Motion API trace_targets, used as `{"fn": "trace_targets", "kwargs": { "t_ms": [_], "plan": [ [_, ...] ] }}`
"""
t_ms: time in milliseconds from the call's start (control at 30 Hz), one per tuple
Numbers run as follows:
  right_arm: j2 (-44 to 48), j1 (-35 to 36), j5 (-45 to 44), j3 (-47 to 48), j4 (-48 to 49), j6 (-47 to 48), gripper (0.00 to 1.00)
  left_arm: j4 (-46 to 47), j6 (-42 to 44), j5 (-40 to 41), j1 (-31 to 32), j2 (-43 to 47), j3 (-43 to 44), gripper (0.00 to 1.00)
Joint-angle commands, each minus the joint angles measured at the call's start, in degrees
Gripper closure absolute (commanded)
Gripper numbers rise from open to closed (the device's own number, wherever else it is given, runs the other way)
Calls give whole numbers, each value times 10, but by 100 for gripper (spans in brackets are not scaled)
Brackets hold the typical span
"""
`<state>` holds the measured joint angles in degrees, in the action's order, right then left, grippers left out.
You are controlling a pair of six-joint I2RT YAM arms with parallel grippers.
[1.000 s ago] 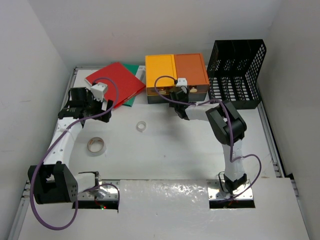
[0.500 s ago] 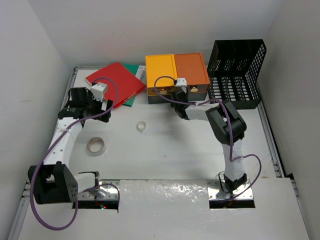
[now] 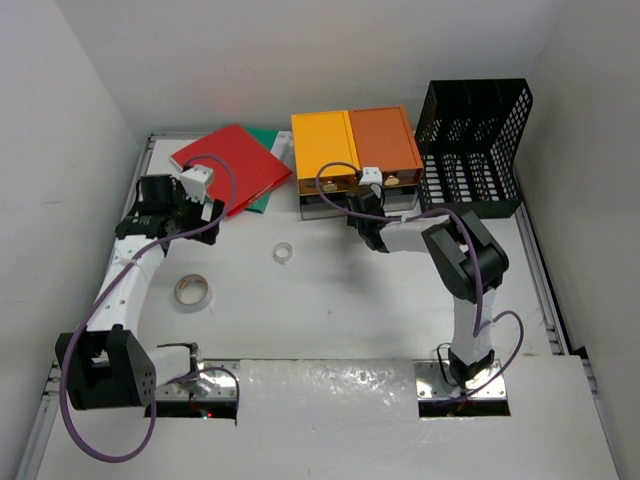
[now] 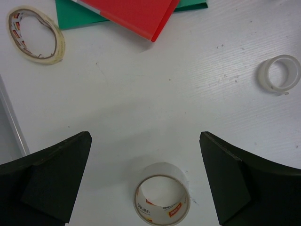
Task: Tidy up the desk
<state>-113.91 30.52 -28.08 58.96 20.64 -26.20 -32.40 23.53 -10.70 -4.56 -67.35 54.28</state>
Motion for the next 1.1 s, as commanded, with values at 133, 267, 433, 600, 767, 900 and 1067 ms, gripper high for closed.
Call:
{"fn": "trace_targets", "kwargs": {
  "t_ms": [133,267,433,600,767,900,1067],
  "plan": [
    [40,3,4,-5,-11,-10,100,8,16,-33,4,-24,69,0],
    [72,9,32,-58,20,-38,100,-20,10,-20,58,-100,154,1],
    [108,33,18,-89,-27,-35,100,-20,-2,6,117,-150,202,0],
    [136,66,6,-132,-38,-47,100,-34,-14,-2,143,-185,238,0],
    [145,95,3,-145,-40,-52,100,-63,-11,-14,140,-184,244,0],
    [157,96,9,-156,-53,-56,100,-54,-4,-18,96,-130,195,0],
    [210,102,5,-216,-24,-67,99,-110,5,-88,9,-106,188,0]
  ]
}}
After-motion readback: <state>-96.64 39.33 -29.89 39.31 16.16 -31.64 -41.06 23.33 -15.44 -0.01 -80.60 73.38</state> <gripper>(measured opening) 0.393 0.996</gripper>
